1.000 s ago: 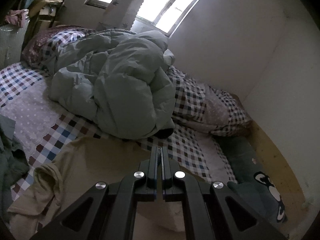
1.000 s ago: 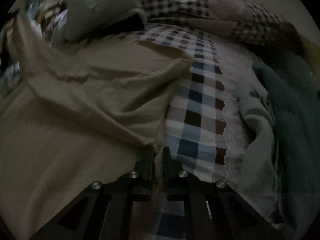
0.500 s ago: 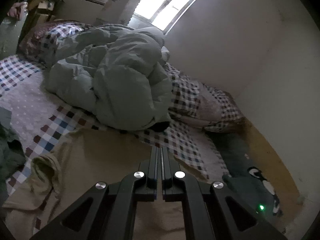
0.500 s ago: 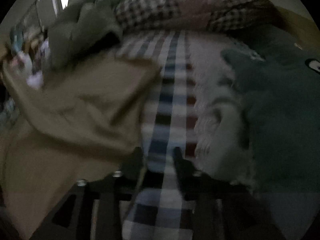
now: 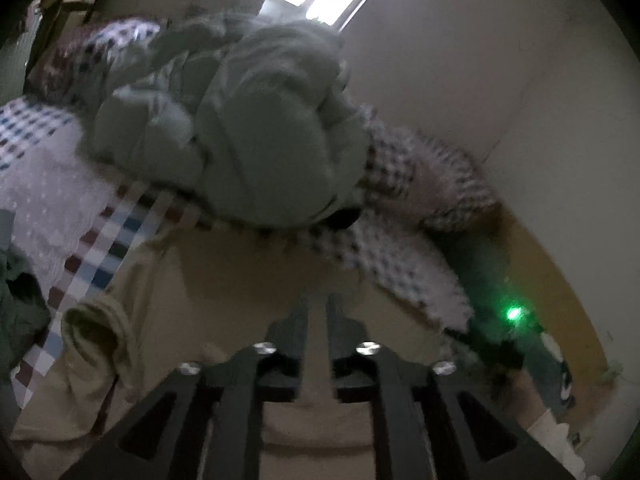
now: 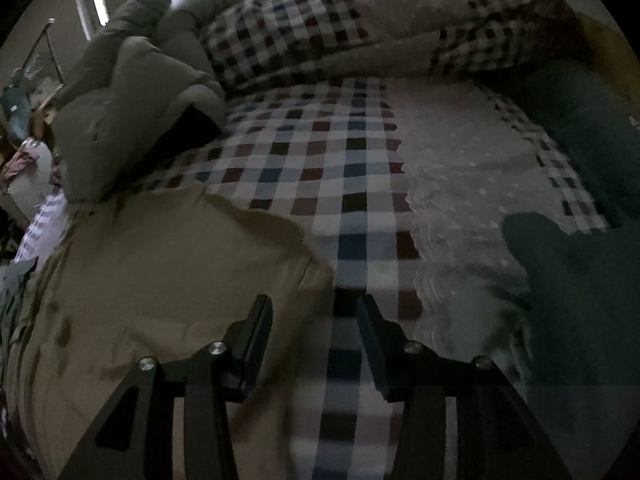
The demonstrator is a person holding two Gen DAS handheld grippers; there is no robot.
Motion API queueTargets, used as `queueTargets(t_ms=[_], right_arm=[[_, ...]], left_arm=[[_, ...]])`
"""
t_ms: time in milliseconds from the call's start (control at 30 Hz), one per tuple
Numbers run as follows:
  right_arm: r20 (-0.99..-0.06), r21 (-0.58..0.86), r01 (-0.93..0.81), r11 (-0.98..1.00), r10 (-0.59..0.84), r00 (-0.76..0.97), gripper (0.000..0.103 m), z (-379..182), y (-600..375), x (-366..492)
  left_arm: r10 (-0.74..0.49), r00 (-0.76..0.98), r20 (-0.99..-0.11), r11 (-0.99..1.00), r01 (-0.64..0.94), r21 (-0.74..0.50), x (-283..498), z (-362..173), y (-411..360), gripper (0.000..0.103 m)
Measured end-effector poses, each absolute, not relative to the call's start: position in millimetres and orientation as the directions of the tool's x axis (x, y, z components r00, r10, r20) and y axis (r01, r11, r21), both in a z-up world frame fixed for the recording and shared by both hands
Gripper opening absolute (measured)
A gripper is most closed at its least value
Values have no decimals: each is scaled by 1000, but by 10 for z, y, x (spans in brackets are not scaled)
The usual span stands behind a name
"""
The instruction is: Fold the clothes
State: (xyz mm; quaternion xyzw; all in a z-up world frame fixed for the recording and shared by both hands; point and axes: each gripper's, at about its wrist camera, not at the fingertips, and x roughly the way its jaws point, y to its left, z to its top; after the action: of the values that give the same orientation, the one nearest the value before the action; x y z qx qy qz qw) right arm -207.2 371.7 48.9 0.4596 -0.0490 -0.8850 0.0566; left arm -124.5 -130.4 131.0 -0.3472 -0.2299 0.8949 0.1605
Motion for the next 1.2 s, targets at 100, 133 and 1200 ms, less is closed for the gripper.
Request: queueTargets(t_ms=[100, 133, 1200], right_arm=[[-815, 126, 42, -991, -127, -565, 47, 437, 3709, -2192], [-815, 124, 42, -991, -126, -566, 47, 424, 3709, -2223], [-790, 198, 62, -978, -197, -580, 47, 267, 3798, -2539]], left_arm=[[423, -661, -620, -866, -95, -490, -1367, 1094, -1304, 55], [414, -644, -643, -876, -88, -475, -1405, 1024, -1296, 57], [360, -562, -745, -902, -4, -433, -1864, 341, -1368, 8]])
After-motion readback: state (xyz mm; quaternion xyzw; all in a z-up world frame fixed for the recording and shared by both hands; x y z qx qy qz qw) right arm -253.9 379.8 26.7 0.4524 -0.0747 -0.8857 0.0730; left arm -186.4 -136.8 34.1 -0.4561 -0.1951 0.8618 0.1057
